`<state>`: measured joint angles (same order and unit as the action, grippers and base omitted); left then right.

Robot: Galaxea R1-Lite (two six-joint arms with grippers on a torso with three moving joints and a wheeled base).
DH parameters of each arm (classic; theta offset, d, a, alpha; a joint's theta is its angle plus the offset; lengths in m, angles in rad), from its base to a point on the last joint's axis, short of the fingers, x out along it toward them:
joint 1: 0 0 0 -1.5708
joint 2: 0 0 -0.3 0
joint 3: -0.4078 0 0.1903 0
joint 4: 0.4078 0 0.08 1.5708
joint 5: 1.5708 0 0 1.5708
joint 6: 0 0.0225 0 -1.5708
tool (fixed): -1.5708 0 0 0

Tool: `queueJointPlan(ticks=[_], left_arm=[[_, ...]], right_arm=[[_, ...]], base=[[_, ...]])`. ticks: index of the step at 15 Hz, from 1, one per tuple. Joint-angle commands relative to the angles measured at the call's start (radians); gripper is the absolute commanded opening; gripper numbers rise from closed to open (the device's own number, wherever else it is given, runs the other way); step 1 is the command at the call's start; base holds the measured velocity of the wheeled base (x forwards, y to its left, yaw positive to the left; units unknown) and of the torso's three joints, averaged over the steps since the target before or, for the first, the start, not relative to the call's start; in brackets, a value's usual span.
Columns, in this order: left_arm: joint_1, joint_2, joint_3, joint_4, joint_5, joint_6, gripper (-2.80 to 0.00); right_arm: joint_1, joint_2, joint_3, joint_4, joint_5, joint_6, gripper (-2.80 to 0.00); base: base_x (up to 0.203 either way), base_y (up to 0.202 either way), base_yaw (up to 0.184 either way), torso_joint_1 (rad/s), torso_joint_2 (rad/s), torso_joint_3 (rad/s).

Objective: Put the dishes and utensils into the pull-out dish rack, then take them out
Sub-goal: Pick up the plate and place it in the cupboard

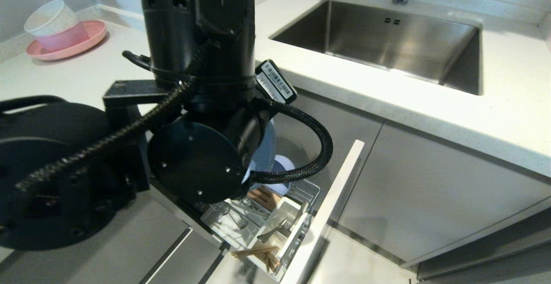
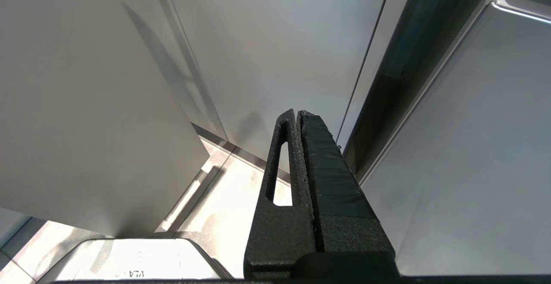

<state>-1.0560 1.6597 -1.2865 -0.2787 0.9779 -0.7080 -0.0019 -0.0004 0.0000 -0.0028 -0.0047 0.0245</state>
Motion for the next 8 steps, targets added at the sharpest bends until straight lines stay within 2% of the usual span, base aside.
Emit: queueJointPlan(ticks=[1, 2, 5, 8], left_arm=[[0.001, 0.026, 0.05, -0.093, 0.003, -0.041, -2.8], [0.003, 0.026, 0.083, -0.119, 0.004, -0.066, -2.8], [0.01, 0.025, 0.206, -0.16, 0.009, -0.236, -2.8], [0.04, 0.026, 0.324, -0.167, 0.011, -0.337, -2.8]], right_arm=[[0.0, -0.004, 0.002, 0.0, 0.0, 0.0, -2.8], [-0.001, -0.004, 0.002, 0.0, 0.0, 0.0, -2.8], [-0.001, -0.004, 0.002, 0.0, 0.0, 0.0, -2.8], [-0.001, -0.004, 0.002, 0.0, 0.0, 0.0, -2.8]], base=[[0.0, 0.0, 0.0, 0.0, 0.0, 0.0], [0.0, 0.0, 0.0, 0.0, 0.0, 0.0], [0.0, 0.0, 0.0, 0.0, 0.0, 0.0], [0.0, 0.0, 0.0, 0.0, 0.0, 0.0]])
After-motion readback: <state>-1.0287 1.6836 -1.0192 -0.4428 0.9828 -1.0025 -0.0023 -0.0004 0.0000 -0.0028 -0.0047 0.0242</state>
